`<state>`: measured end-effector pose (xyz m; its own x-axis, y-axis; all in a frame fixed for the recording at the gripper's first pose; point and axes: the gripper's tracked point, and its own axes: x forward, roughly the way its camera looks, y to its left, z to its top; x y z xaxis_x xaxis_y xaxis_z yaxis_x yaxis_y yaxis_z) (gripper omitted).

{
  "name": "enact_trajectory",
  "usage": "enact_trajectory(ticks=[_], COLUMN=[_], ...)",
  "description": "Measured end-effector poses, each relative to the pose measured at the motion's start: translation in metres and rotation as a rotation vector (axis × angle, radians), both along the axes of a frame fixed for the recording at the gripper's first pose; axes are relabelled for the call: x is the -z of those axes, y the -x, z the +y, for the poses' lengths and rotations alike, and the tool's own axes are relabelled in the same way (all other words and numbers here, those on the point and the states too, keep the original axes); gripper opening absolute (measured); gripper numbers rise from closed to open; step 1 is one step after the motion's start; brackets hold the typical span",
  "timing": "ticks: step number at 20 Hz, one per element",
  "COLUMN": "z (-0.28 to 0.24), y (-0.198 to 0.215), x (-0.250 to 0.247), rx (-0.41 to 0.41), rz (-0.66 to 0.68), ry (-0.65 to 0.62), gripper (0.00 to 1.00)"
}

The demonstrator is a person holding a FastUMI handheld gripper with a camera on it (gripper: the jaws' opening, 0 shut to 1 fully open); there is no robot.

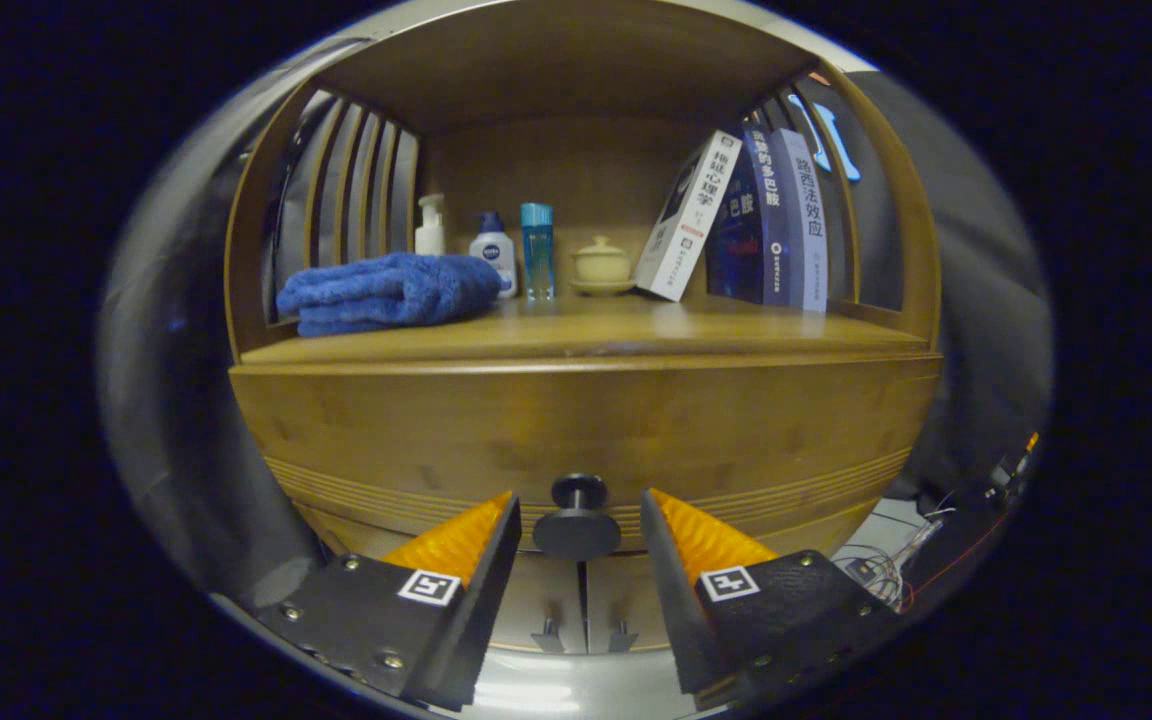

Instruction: Pull open the drawer, take out the items inside it, and place them on the countertop above the cabinet.

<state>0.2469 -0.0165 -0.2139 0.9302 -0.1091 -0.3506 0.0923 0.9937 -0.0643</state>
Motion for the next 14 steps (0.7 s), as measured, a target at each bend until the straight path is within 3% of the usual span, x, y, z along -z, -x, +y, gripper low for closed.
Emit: enact_trajectory(ticks=[3, 5, 8, 14], z=[0.006, 0.006, 0.006, 0.007], y=[-0.002, 0.0, 0.001, 0.008], x=[0.003, 0.004, 0.0, -0.001], rx=[-0.027, -0.033, -0.039, -0.016], rz=[-0.005, -0.009, -0.042, -0.089], ry=[0.004, -0.006, -0.004, 0.005], gripper=[0.46, 0.46, 0.35, 0.35])
